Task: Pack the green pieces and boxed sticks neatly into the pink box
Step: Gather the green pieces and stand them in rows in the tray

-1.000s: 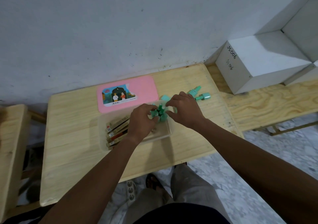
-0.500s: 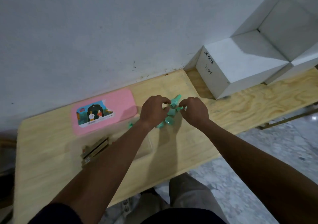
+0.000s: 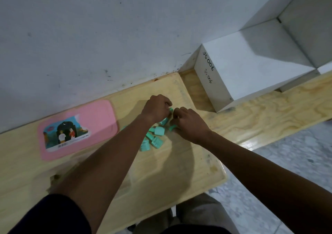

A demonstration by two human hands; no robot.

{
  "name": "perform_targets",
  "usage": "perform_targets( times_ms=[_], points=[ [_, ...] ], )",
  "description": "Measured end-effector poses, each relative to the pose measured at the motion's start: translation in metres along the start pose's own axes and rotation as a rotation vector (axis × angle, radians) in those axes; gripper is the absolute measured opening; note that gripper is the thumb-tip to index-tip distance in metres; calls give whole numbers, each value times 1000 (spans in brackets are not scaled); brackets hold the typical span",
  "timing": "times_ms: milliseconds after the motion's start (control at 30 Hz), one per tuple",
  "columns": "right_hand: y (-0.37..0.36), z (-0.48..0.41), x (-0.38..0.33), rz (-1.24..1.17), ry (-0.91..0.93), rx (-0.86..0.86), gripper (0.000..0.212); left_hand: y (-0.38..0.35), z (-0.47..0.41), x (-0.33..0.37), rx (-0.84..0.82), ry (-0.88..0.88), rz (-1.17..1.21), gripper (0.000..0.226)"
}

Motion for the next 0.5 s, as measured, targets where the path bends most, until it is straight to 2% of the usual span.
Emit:
perform_targets(
  times_ms=[133,267,400,500],
  points=[
    [5,-2,2,27,99,23,17,2,-1,-2,-22,9,-3,24],
    [26,1,11,-186,-102,66,18,20,13,-14,20,64,140,22],
    [44,11,20,-614,-453,214,12,53,44,-33,92,163,455,20],
    [42,20,2,-1065,-651,239,8,75,80,-44,81,218,687,19]
  ],
)
Point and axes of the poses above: each hand's wrist, its own z-axis away from the middle knuckle, its own y-axis out of the back of the hand, x = y × z, the point moved 7 cm from there along -z, towards the middle knuckle, and after that the axes turned 3 degrees about x, right-handed, at the moved point
